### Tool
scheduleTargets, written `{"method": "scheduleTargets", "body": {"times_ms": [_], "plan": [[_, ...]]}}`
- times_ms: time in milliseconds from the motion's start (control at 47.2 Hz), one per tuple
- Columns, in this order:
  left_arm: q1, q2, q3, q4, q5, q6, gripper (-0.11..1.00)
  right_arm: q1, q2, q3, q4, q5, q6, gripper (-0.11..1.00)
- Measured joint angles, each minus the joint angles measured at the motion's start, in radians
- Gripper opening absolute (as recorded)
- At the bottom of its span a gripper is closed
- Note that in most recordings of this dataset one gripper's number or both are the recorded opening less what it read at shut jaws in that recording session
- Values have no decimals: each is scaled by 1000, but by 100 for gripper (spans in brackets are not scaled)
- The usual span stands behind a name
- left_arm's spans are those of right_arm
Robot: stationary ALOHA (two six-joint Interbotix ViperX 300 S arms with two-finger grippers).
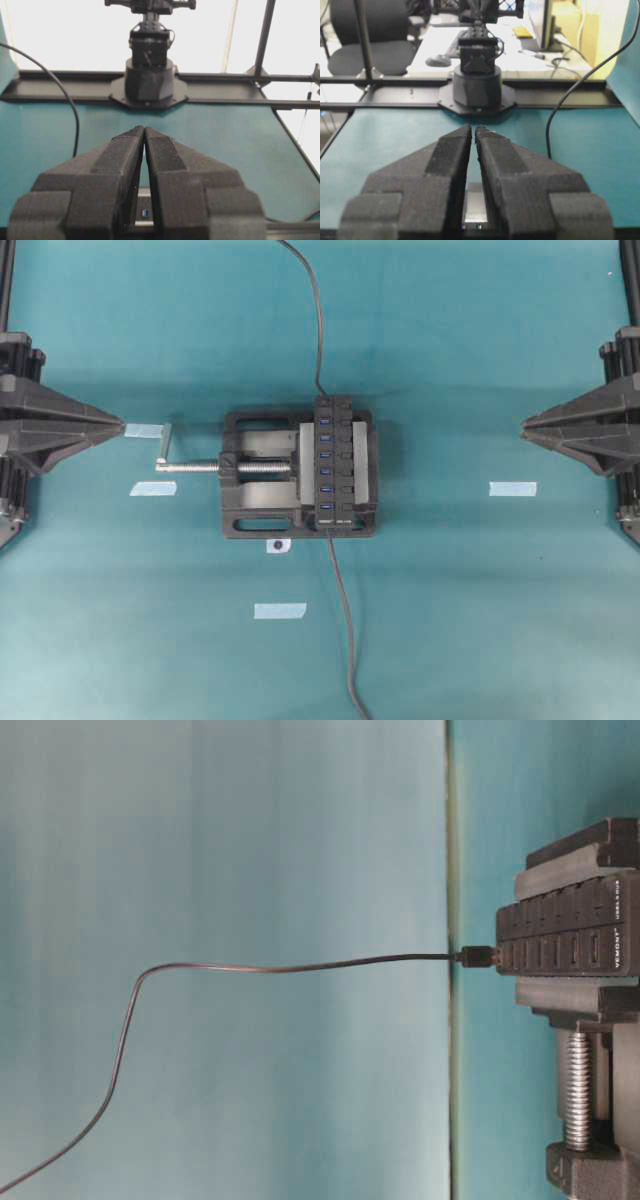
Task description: Insert the USB into the front port of the fixed hub.
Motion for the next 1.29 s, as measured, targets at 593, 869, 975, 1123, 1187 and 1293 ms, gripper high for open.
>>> {"method": "scheduleTargets", "body": {"times_ms": [593,869,975,1123,1187,1293], "plan": [[-6,-9,18,9,233,-15,0,-58,2,-5,81,202,48,-7],[-6,-5,8,9,339,-18,0,-135,20,-34,80,337,75,-7],[-6,2,-3,9,393,-17,0,-147,38,-52,81,390,75,-7],[-6,17,-18,9,440,-18,0,-152,75,-80,81,431,77,-7],[-5,23,-23,9,443,-18,0,-155,98,-94,80,442,77,-7],[-5,34,-23,8,446,-18,0,-161,147,-117,80,449,77,-7]]}}
